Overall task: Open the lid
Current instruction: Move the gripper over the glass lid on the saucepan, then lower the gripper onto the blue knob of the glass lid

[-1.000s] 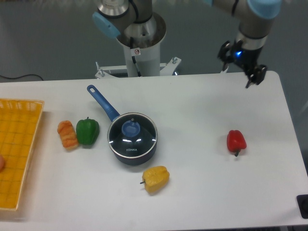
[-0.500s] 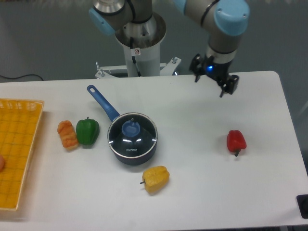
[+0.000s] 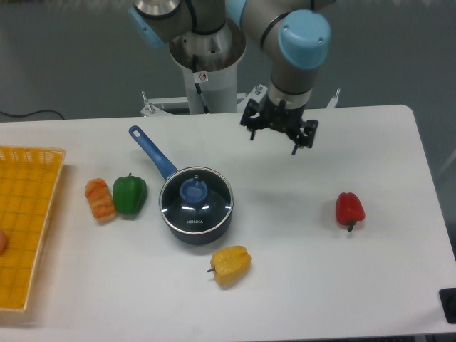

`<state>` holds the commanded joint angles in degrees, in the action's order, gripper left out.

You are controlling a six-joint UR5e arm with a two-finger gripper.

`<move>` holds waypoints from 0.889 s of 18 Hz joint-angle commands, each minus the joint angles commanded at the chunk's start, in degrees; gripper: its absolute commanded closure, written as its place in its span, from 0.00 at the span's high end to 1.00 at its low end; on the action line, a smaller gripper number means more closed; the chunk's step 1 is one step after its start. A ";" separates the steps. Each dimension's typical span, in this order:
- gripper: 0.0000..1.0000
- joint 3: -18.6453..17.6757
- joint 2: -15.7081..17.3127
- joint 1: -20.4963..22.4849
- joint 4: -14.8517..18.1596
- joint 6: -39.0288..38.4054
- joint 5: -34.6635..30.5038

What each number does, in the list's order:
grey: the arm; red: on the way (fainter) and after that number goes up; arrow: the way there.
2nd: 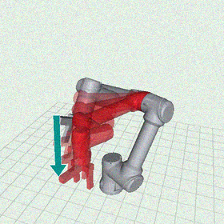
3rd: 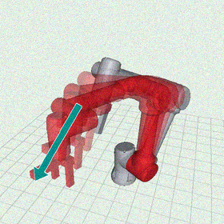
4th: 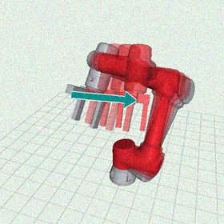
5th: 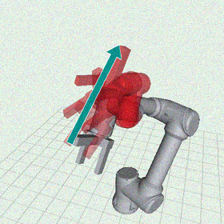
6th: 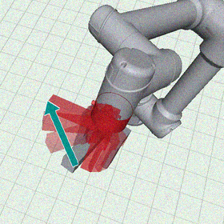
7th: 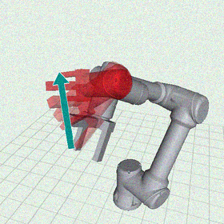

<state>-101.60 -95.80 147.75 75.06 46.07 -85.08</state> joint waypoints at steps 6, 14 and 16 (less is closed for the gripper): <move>1.00 -1.23 -2.10 -5.80 -5.88 -8.97 0.00; 1.00 -1.23 -4.30 -10.20 -7.65 -13.19 -0.35; 1.00 -1.23 -4.40 -10.56 -8.17 -14.34 -0.44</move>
<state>-102.83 -100.20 137.20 66.89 31.73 -85.52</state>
